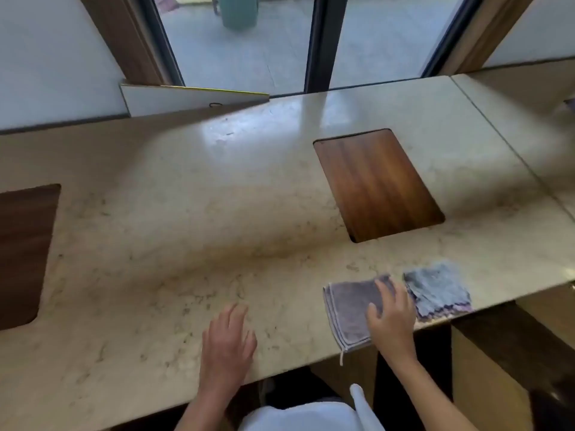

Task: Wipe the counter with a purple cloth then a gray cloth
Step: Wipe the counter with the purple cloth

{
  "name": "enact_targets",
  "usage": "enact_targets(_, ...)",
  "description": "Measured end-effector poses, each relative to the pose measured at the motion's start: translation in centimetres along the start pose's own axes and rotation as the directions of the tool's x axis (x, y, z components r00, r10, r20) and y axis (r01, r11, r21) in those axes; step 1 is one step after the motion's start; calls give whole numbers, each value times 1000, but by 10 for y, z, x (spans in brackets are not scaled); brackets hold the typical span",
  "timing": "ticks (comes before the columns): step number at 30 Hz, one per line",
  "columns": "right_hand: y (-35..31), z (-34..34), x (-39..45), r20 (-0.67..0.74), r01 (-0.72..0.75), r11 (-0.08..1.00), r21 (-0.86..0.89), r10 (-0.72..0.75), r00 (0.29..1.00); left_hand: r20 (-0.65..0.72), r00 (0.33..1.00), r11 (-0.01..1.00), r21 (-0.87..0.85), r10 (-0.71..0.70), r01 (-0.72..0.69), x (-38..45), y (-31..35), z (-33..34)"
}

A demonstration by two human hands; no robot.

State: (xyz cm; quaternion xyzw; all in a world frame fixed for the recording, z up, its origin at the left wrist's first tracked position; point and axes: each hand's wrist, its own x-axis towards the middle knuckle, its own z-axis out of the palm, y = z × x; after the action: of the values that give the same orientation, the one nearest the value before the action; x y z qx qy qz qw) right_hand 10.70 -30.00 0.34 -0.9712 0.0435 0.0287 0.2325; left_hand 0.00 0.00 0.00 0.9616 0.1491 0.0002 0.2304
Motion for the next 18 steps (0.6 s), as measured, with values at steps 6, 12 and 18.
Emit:
enact_targets(6, 7, 9, 13, 171, -9, 992, -128, 31, 985, 205, 977, 961, 253, 57, -110, 34, -6, 26)
enact_targets(12, 14, 16, 7, 267, 61, 967, -247, 8, 964, 254, 967, 942, 318, 20, -103, 27, -12, 36)
enact_targets(18, 1, 27, 6, 288, 87, 934, -346, 18, 957, 238, 970, 953, 303, -54, -21, 26, -5, 42)
